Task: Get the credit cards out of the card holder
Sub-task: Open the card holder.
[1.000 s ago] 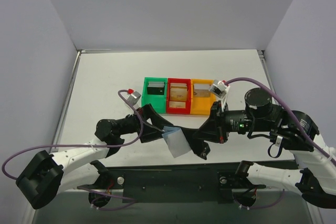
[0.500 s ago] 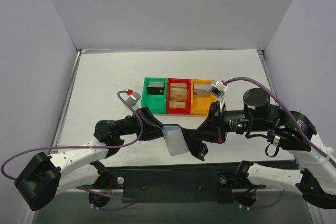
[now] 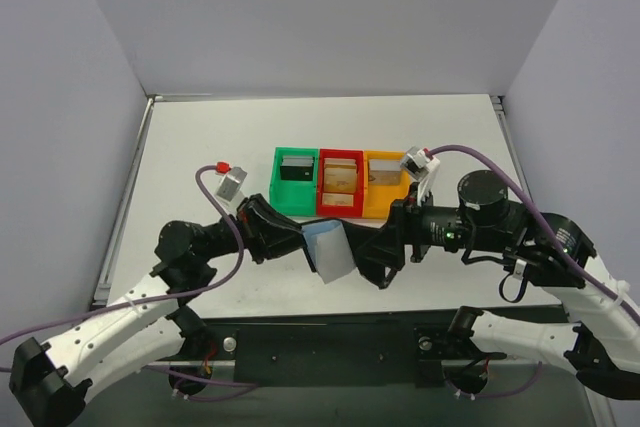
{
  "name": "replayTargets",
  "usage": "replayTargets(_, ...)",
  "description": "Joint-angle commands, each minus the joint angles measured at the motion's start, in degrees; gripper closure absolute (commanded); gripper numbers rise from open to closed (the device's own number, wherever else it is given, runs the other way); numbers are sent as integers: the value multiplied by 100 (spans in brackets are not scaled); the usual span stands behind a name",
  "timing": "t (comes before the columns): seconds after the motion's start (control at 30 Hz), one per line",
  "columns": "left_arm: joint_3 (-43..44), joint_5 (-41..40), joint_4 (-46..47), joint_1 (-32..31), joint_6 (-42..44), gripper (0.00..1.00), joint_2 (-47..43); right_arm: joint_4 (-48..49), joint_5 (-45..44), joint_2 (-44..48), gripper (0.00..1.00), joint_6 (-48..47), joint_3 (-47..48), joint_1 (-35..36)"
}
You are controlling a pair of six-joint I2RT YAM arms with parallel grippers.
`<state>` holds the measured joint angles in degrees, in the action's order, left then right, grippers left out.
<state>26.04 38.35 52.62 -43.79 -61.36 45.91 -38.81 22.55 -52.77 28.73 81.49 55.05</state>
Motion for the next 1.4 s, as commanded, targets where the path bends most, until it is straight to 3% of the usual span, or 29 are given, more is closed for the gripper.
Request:
replayTargets(0.0, 1349, -1223, -4032, -33, 1503, 100, -416, -109, -1162, -58, 44, 27, -186, -56)
replayTargets(0.13, 2325, -2049, -6091, -33, 2128, 100, -215, -145, -2111, 109, 43, 106, -336, -55)
replayTargets(0.2, 2625, -2383, -6682, -33, 2286, 100, -109, -145, -2446, 206, 43, 106, -380, -64)
replayTargets(0.47, 3214, -3544, -7914, -217, 2287, 100, 198, -127, -2465, 154, 43, 1, -336, 50)
replayTargets(0.7, 3890, -4458, -8364, -972, 2085, 100, 708, -30, -3545, -566, 43, -87, -169, 1095)
replayTargets(0.93, 4304, -4862, -8497, -1386, 1857, 100, 1034, 233, -4241, -1042, 46, 115, -248, 1464)
replayTargets(1.37, 4339, -5197, -8373, -1545, 1452, 100, 1183, 480, -5102, -1604, 44, 221, -222, 1913)
